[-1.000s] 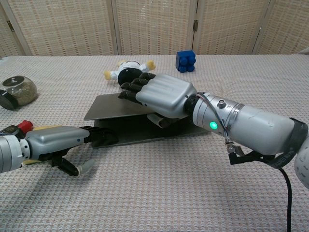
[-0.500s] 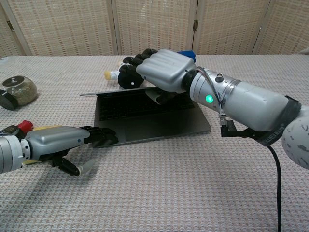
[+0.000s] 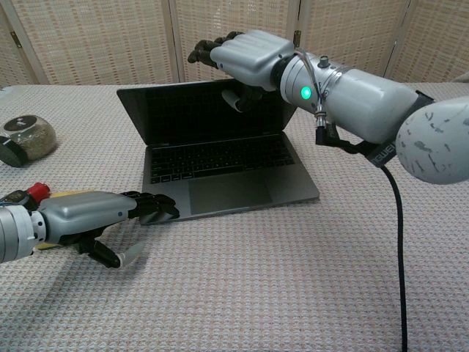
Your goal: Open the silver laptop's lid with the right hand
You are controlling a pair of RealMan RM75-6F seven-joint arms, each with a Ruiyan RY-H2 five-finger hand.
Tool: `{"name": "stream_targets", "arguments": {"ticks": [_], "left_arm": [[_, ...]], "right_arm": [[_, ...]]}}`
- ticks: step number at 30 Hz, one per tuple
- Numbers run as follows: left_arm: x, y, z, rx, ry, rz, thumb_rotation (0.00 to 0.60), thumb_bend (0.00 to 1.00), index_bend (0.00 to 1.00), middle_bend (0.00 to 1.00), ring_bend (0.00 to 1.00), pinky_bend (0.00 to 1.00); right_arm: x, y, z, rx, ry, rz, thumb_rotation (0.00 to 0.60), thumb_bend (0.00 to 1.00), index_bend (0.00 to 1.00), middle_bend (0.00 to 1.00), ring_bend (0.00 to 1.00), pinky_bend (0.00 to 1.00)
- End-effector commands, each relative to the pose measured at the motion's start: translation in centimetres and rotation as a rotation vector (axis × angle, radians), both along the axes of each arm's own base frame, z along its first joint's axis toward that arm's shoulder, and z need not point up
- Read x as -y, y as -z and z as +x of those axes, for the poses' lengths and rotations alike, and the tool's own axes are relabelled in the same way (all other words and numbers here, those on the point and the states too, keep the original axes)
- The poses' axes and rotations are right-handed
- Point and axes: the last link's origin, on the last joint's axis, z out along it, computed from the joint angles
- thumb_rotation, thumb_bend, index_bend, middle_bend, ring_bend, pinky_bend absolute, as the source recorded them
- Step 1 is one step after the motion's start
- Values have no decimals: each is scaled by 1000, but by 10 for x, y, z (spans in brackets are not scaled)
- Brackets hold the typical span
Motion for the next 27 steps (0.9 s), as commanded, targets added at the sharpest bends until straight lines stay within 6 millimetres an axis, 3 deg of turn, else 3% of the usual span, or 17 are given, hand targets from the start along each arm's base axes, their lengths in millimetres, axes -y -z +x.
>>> {"name": "stream_targets", "arguments": {"ticks": [1, 13, 27], "left_arm": [[0, 0, 0, -3, 3, -1, 427, 649, 60, 30, 0, 0], [1, 0, 3, -9, 9, -2, 421, 649, 63, 30, 0, 0], [0, 2, 4, -23, 15, -6, 422, 649, 65, 30, 0, 0]], "right_arm": [[10, -7, 3, 13, 20, -5, 600, 639, 0, 0, 0, 0], [40, -31, 10, 46, 85, -58, 600, 639, 0, 0, 0, 0], [72, -43, 6, 49, 176, -111, 600, 639, 0, 0, 0, 0]]}}
